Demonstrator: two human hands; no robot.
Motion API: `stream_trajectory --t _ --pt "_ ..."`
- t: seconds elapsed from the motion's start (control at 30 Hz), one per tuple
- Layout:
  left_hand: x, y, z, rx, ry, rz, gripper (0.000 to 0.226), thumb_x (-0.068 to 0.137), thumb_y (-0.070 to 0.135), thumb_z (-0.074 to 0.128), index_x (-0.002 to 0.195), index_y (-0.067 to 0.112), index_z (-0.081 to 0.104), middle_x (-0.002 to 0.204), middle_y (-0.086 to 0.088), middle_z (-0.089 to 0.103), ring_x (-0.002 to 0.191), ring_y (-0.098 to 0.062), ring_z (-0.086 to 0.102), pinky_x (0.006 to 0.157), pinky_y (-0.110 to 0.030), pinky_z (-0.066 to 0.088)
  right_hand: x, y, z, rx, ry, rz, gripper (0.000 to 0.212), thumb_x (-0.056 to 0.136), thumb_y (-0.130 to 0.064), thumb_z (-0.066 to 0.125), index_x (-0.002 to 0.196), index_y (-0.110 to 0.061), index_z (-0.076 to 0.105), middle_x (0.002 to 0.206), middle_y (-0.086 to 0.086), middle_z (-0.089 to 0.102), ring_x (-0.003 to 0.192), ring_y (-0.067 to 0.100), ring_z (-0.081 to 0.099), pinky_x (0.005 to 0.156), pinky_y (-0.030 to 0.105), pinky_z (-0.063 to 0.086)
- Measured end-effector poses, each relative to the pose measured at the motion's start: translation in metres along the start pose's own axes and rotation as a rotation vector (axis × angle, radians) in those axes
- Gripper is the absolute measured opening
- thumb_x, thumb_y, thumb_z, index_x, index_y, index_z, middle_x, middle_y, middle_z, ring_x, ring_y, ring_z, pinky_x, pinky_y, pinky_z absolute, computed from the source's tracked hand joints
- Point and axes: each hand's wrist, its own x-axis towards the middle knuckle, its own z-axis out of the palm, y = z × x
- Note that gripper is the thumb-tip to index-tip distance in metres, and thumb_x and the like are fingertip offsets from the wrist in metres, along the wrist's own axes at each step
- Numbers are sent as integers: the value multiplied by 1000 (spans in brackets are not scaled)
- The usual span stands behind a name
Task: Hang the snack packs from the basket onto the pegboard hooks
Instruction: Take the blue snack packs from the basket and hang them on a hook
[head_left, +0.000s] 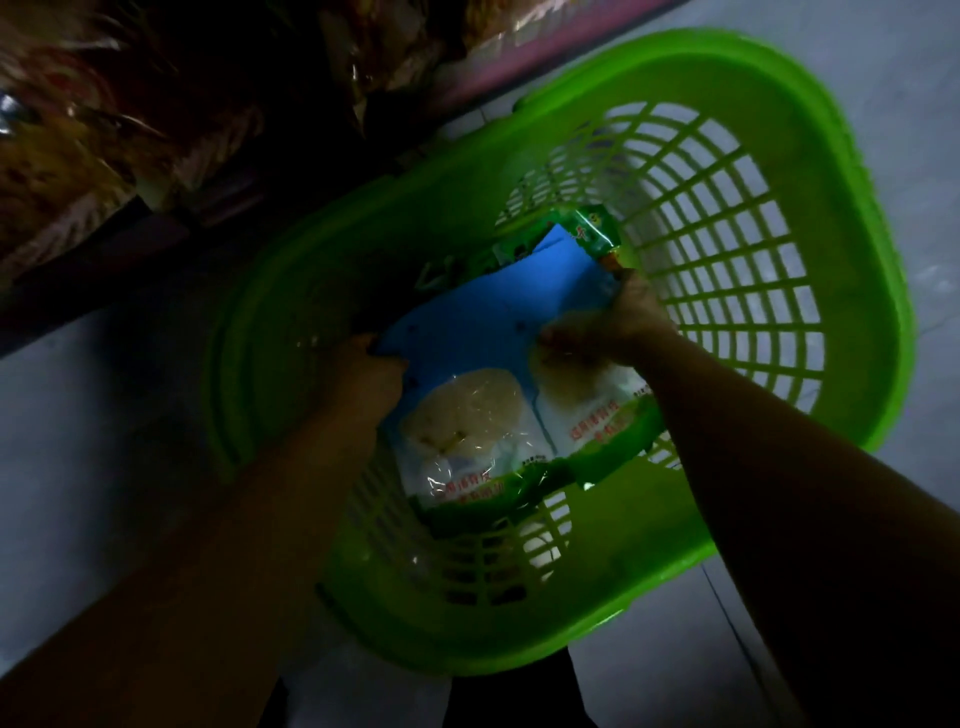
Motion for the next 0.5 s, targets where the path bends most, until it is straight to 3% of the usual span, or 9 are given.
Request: stream_trajectory --t 0.1,0.23,0.3,0.37,0.43,0.5 --pt "-9 2 -7 28 -2 -7 44 92 6 53 135 3 45 138 -20 48 123 -38 47 92 -38 40 -12 11 -7 56 116 36 81 63 -43 83 128 -10 49 125 10 59 115 28 57 97 40 48" --pt "-45 11 -26 -32 -25 73 38 91 7 57 128 3 52 130 -17 56 115 -32 54 79 -30 39 -61 16 -43 332 406 -61 42 78 -28 73 115 -10 62 109 7 69 99 25 66 76 33 53" --pt "-76 20 -41 -86 -46 121 35 90 9 58 124 4 55 124 -15 59 110 -28 56 78 -29 40 -102 7 -69 432 448 -152 33 80 -24 71 109 -10 64 104 6 70 90 17 68 75 32 55" --pt "-115 36 -63 -178 -54 165 32 90 9 59 121 5 58 113 -8 61 98 -19 56 73 -24 43 -153 -7 -95 519 388 -199 27 83 -29 69 99 -7 68 102 11 72 76 7 65 73 30 53" --pt "-158 58 -90 -224 -25 242 32 88 7 61 119 2 59 102 -3 57 92 -15 54 71 -21 44 -209 -26 -122 576 339 -200 40 83 -43 67 88 -4 70 88 13 72 73 14 63 71 37 52" --pt "-206 79 -125 -271 33 322 32 86 3 62 118 0 60 98 -2 57 86 -14 55 63 -16 44 -268 -49 -147 644 277 -235 42 81 -50 66 78 -8 71 77 4 72 73 17 66 71 38 53"
